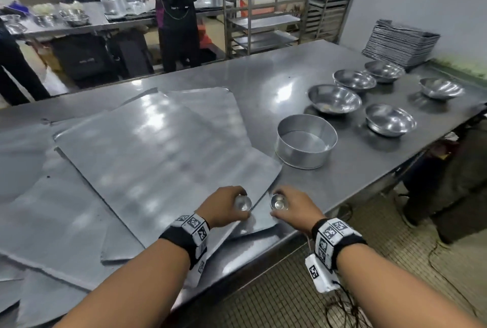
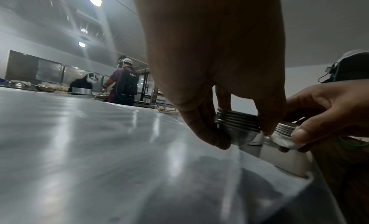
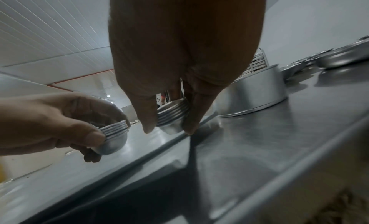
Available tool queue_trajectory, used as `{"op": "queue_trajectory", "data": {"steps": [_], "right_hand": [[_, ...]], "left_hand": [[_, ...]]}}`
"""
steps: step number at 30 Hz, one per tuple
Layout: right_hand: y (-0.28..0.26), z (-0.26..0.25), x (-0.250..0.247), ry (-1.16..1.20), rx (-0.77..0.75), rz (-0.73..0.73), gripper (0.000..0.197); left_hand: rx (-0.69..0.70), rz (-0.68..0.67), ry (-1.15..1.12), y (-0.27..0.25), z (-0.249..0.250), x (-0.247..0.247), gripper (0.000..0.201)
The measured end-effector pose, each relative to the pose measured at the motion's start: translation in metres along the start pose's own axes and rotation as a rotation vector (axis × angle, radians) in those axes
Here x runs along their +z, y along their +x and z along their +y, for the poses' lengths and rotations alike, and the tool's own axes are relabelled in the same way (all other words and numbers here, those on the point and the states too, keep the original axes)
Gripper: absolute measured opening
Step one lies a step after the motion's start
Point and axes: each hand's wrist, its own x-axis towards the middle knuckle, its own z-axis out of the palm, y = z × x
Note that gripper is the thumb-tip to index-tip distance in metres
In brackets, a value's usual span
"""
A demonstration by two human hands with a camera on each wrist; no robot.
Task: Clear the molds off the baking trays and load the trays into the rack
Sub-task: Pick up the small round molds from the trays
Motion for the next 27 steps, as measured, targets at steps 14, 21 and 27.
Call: {"op": "queue_trajectory", "data": {"steps": [14, 21, 27], "right_hand": [[-0.026, 0.101, -0.060, 0.066, 0.142, 0.061, 0.060], [-0.006, 0.136, -0.074, 0.096, 0.214, 0.070, 0.060], [0.026, 0.159, -0.083, 0.092, 0.265, 0.056, 0.056]], "left_hand": [[0.085, -0.105, 0.024, 0.079, 0.095, 0.066, 0.048], [0.114, -0.167, -0.009, 0.135, 0.112, 0.093, 0.041], [0.144, -0.216, 0.026, 0.183, 0.115, 0.108, 0.014]]}}
